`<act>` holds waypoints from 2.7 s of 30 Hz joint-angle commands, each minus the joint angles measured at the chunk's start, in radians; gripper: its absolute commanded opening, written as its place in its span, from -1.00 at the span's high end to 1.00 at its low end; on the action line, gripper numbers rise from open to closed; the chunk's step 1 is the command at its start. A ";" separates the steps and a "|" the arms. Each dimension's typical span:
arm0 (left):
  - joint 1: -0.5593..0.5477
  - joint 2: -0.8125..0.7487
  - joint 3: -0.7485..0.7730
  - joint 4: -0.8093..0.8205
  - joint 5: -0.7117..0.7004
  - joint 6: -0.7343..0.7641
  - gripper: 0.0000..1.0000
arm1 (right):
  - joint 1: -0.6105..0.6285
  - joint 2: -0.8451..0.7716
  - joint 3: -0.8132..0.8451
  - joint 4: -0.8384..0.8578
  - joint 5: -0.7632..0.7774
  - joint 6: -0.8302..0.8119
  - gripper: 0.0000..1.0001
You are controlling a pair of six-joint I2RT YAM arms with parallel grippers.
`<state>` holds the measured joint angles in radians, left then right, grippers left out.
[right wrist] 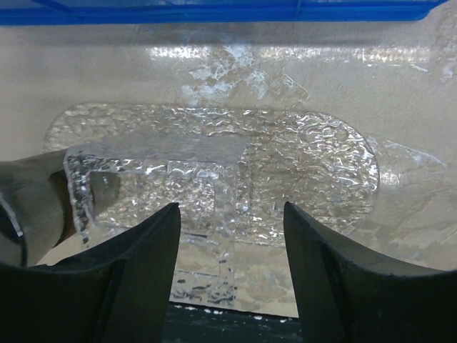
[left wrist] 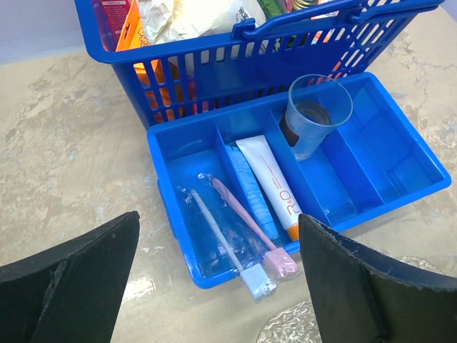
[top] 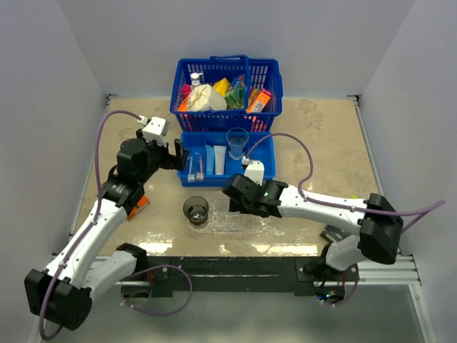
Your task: Prepare toiletry sets of a toothbrush and toothpaste on the tray
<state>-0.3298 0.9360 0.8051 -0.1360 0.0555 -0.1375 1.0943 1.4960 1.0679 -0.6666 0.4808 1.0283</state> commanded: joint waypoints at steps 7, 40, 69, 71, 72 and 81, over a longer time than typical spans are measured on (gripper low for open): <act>-0.008 0.000 -0.003 0.033 -0.017 0.012 -0.93 | -0.104 -0.267 0.110 -0.056 0.068 -0.207 -0.39; -0.008 0.029 0.003 0.033 -0.008 0.022 -0.93 | -0.366 0.466 0.757 0.144 -0.191 -0.953 -0.01; -0.008 0.037 0.005 0.033 0.003 0.021 -0.93 | -0.387 0.586 0.785 0.205 -0.182 -1.053 0.90; -0.008 0.038 0.005 0.032 0.004 0.021 -0.93 | -0.389 0.583 0.787 0.205 -0.188 -1.068 1.00; -0.008 0.037 0.005 0.032 0.003 0.021 -0.93 | -0.387 0.583 0.788 0.202 -0.188 -1.071 1.00; -0.008 0.041 0.006 0.032 0.006 0.021 -0.93 | -0.389 0.547 0.791 0.209 -0.173 -1.120 1.00</act>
<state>-0.3305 0.9764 0.8051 -0.1364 0.0486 -0.1341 0.7086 2.1078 1.8118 -0.5034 0.2958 -0.0380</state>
